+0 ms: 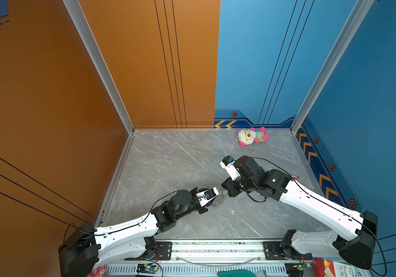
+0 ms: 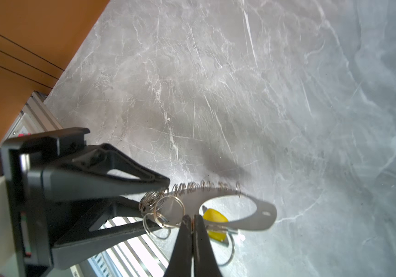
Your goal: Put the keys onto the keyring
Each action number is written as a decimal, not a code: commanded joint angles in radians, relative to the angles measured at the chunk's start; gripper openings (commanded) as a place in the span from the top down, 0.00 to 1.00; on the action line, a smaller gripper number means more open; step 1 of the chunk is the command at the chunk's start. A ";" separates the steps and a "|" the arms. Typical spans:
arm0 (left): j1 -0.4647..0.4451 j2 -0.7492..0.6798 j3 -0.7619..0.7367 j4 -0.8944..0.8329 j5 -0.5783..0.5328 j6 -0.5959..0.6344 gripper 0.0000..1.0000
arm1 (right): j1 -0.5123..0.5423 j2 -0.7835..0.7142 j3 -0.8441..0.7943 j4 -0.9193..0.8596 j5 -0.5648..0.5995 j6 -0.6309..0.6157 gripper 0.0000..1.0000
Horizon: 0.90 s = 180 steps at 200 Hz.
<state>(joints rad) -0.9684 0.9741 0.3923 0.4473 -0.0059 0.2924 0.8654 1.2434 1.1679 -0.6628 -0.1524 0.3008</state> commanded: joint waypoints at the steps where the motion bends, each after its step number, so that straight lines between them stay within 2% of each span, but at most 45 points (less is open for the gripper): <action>1: 0.039 -0.052 0.021 0.018 0.060 -0.158 0.55 | 0.011 -0.062 -0.050 0.095 0.006 -0.157 1.00; 18: 0.058 -0.084 0.045 -0.022 0.118 -0.233 0.51 | 0.011 -0.100 -0.107 0.176 -0.025 -0.216 1.00; 60: 0.122 -0.110 0.078 -0.054 0.247 -0.349 0.50 | 0.003 -0.179 -0.206 0.301 -0.100 -0.318 1.00; 89: 0.149 -0.062 0.116 -0.058 0.403 -0.379 0.58 | -0.004 -0.209 -0.236 0.333 -0.145 -0.352 1.00; 120: 0.156 -0.031 0.124 -0.057 0.495 -0.379 0.62 | -0.009 -0.245 -0.272 0.393 -0.177 -0.347 1.00; 180: 0.157 -0.018 0.128 -0.062 0.496 -0.379 0.68 | -0.011 -0.294 -0.310 0.423 -0.252 -0.359 1.00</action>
<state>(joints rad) -0.8200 0.9607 0.4961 0.3954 0.4595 -0.0776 0.8627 0.9768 0.8742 -0.2966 -0.3473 -0.0341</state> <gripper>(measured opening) 0.326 0.047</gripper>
